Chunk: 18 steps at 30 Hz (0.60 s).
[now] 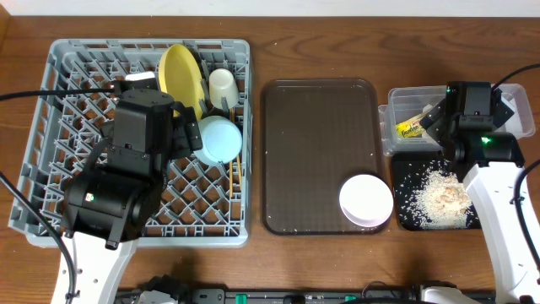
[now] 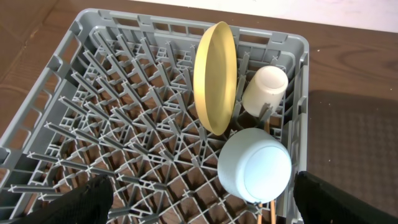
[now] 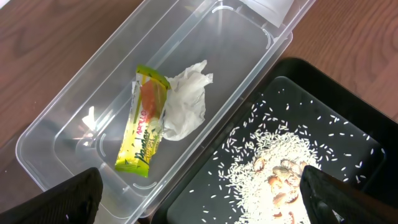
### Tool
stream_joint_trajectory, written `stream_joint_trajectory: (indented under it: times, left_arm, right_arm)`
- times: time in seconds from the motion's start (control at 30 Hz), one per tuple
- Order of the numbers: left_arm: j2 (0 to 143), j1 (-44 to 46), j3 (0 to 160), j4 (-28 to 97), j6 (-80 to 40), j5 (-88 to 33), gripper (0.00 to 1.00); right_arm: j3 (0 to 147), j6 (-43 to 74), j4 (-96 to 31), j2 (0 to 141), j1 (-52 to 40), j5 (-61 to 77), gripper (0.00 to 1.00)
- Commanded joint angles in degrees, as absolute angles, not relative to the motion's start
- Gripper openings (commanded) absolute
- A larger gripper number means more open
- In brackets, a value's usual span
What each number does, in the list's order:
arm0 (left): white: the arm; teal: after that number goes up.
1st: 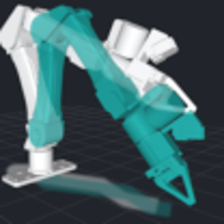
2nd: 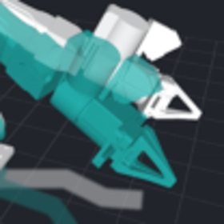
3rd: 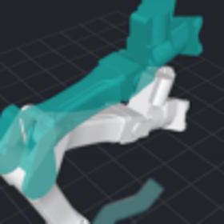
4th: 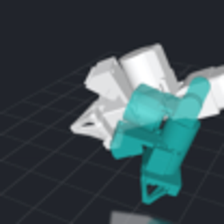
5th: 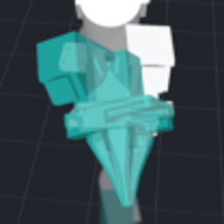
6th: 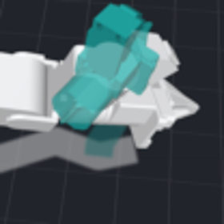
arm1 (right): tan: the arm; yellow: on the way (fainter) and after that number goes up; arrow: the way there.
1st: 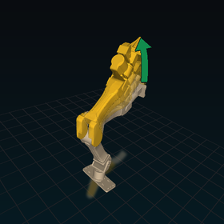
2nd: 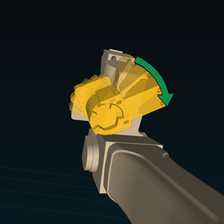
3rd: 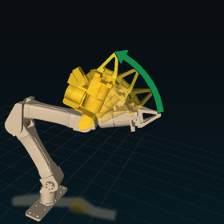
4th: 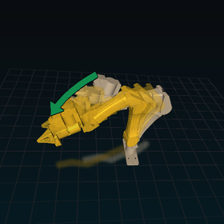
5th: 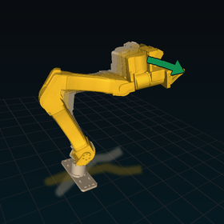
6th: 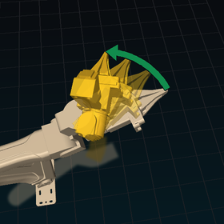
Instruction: Sort waste into correct bins and load items into the dishwasher rack
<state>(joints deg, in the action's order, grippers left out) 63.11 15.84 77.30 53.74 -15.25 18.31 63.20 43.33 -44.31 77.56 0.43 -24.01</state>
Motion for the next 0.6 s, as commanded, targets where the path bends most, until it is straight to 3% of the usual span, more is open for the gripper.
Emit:
stream_joint_trajectory:
  times: [0.0,0.33,0.57]
  left_arm:
    - [63.24,15.70,77.47,52.69,-15.90,18.26,0.94]
    - [63.86,15.84,77.41,59.79,-17.30,-21.50,0.94]
    - [65.91,21.52,75.33,67.33,-17.91,-25.69,0.94]
  right_arm:
    - [63.20,42.74,-44.42,77.58,0.78,-24.56,0.99]
    - [63.20,42.74,-44.42,77.58,0.78,-24.56,0.99]
    - [63.20,42.74,-44.42,77.58,0.78,-24.56,0.99]
